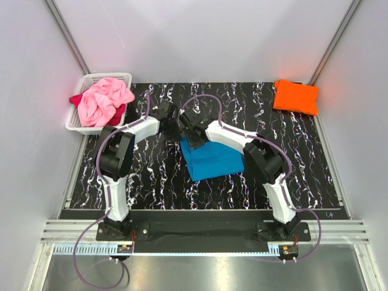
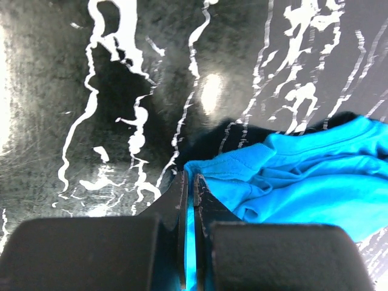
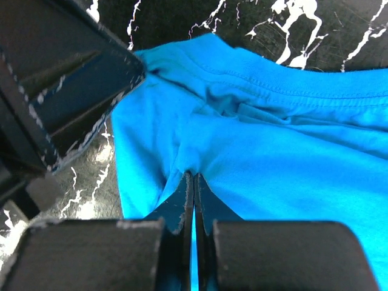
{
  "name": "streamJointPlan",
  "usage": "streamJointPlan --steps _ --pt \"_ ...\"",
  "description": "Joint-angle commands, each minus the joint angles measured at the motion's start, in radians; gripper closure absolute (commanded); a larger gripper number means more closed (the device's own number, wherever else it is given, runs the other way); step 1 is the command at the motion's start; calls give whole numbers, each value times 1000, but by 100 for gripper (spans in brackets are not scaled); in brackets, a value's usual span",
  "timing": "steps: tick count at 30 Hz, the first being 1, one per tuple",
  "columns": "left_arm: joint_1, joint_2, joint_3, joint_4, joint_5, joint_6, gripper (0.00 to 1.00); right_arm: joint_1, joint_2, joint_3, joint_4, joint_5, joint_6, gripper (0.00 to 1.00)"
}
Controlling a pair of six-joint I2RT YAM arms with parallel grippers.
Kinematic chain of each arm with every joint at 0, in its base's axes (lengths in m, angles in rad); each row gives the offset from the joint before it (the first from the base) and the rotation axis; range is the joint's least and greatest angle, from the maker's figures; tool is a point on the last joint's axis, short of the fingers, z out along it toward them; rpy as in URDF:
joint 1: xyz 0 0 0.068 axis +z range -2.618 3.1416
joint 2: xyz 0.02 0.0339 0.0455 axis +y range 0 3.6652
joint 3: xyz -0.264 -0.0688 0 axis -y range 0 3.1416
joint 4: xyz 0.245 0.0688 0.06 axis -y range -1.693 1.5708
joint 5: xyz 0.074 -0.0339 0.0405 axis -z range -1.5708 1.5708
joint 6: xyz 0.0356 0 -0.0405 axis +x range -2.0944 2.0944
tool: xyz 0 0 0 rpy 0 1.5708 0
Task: Fold and stack the t-shirts
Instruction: Fold the tshirt
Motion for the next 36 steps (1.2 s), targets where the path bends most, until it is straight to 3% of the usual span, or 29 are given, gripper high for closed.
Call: streamJointPlan --steps 1,12,19,20,21,24,25,28,32,36 --pt "1 -12 60 59 42 0 100 18 -112 -7 14 20 11 100" --pt "1 -1 92 78 70 -15 100 54 -231 -40 30 27 23 100" --pt "1 69 138 99 162 -13 100 55 -160 -9 46 3 -4 100" --pt "1 76 142 105 168 -12 100 56 -146 -3 45 1 -11 96" --pt "1 83 145 107 173 -12 95 55 -136 2 39 1 -12 69" --pt "1 80 139 116 171 0 80 55 -115 12 31 35 -17 49" --pt "1 70 133 121 156 11 69 55 -122 11 31 56 -15 47" --pt "1 34 103 134 98 34 56 55 -153 0 31 162 -14 44" --pt "1 -22 35 177 32 53 52 50 -205 -34 40 308 -3 42" --pt "1 -96 -23 233 7 56 51 3 -253 -118 49 313 38 42"
